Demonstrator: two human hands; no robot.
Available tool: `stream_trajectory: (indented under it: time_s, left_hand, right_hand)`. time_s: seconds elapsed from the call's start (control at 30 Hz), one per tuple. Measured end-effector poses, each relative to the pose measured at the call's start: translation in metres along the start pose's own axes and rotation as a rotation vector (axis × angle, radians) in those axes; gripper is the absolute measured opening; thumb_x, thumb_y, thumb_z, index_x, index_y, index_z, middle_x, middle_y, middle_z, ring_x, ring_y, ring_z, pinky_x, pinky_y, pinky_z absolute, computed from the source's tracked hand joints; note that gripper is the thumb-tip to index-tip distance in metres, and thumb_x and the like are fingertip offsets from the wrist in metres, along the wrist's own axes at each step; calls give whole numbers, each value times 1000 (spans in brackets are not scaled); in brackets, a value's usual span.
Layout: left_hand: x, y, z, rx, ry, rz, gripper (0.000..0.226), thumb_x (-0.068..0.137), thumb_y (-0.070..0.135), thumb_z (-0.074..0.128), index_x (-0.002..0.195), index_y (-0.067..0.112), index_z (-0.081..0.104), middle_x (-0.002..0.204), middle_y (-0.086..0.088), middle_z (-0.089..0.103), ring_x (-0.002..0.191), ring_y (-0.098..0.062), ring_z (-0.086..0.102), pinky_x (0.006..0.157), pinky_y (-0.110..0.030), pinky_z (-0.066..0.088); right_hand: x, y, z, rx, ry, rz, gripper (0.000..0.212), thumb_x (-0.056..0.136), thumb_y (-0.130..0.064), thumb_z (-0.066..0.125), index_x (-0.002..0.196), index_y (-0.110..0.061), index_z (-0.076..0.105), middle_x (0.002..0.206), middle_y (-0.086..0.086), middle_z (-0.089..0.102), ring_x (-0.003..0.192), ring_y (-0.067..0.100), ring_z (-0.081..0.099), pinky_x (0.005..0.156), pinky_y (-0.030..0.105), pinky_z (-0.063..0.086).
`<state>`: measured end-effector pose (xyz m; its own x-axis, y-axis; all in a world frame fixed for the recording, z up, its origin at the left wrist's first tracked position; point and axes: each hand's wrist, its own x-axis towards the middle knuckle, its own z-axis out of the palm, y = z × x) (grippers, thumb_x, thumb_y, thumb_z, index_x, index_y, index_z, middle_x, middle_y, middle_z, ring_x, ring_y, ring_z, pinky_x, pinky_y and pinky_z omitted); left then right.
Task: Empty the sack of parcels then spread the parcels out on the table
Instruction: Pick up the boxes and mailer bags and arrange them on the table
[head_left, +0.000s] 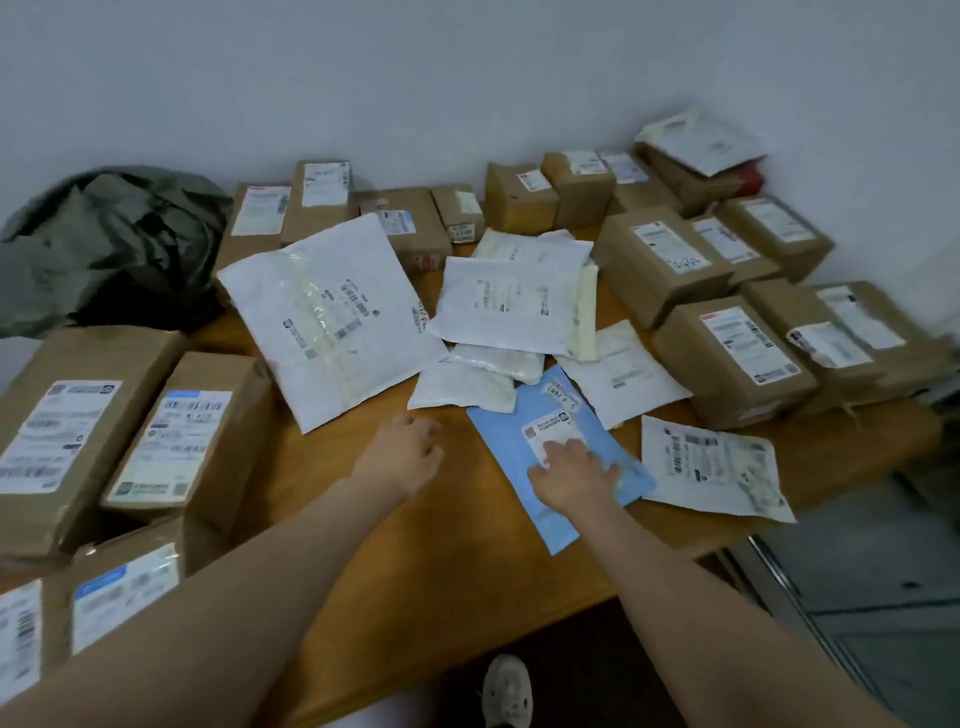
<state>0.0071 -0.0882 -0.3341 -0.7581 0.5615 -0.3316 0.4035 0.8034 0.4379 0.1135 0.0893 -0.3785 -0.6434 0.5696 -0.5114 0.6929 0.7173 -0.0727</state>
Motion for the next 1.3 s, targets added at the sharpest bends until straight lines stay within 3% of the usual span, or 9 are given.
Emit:
stream_trajectory:
  time_s: [0.17,0.3,0.4,0.53,0.77,0.93,1.03,1.2,1.3]
  left_hand:
    - [34,14,12,-8,85,-54,45,95,20,43,140,14,42,139,-13,38,129,-30,32,106,-36,32]
    - [68,26,18,74,75,-72,69,89,49,53,148,24,27,152,-9,20,141,-27,12,112,-41,25]
    - [101,39,31,235,-48,-60,98,73,79,47,149,42,-3,159,0,-14,145,-28,-17,115,-57,8]
    - [131,43,49,298,-164,-76,101,69,83,46,139,55,-20,151,2,-37,139,-33,-32,109,-67,3]
    - [100,20,54,435,-253,-47,94,72,84,40,143,52,-13,148,2,-42,138,-32,-35,110,-65,8]
    - [64,-8,47,417,-233,-164,111,49,96,17,143,48,-18,142,-2,-48,138,-32,-33,111,-65,7]
    - [50,-15,44,394,-145,-247,134,30,97,2,144,32,-26,147,-8,-42,139,-32,-31,111,-64,2]
    - [46,-21,45,281,-143,-343,142,49,91,51,143,22,-31,151,-10,-35,142,-28,-26,114,-58,2]
    - [49,-37,39,271,-73,-338,117,74,70,56,147,26,-24,157,-10,-18,146,-27,-10,115,-54,11]
  right_hand:
    - [-28,-40,7,73,93,-424,31,94,-29,37,106,-18,63,108,6,60,101,26,55,100,37,32]
    - [31,-22,-38,287,351,-386,20,88,-19,47,100,-21,63,104,2,58,94,21,54,84,31,35]
    - [94,-7,-74,120,274,-357,61,87,-32,55,144,-33,31,154,3,19,142,29,17,113,45,15]
    - [151,-24,-89,-132,104,-400,91,82,-60,57,145,-50,-8,156,-3,-25,141,38,-26,105,68,-13]
    - [141,-7,-68,-146,84,-389,73,90,-40,51,147,-42,6,150,2,25,138,28,25,109,67,10]
    - [136,19,-74,-169,101,-294,69,94,-16,40,148,-41,6,148,8,28,134,28,31,113,58,14]
    - [124,15,-75,-121,341,-497,64,89,-23,50,147,-31,23,141,9,35,132,27,31,115,44,10]
    - [106,-24,-43,-264,354,-771,70,85,-41,60,144,-14,32,145,6,36,134,27,30,111,40,17]
    - [112,-30,-28,-275,460,-688,47,64,-20,81,108,-11,66,104,6,67,97,25,62,92,35,43]
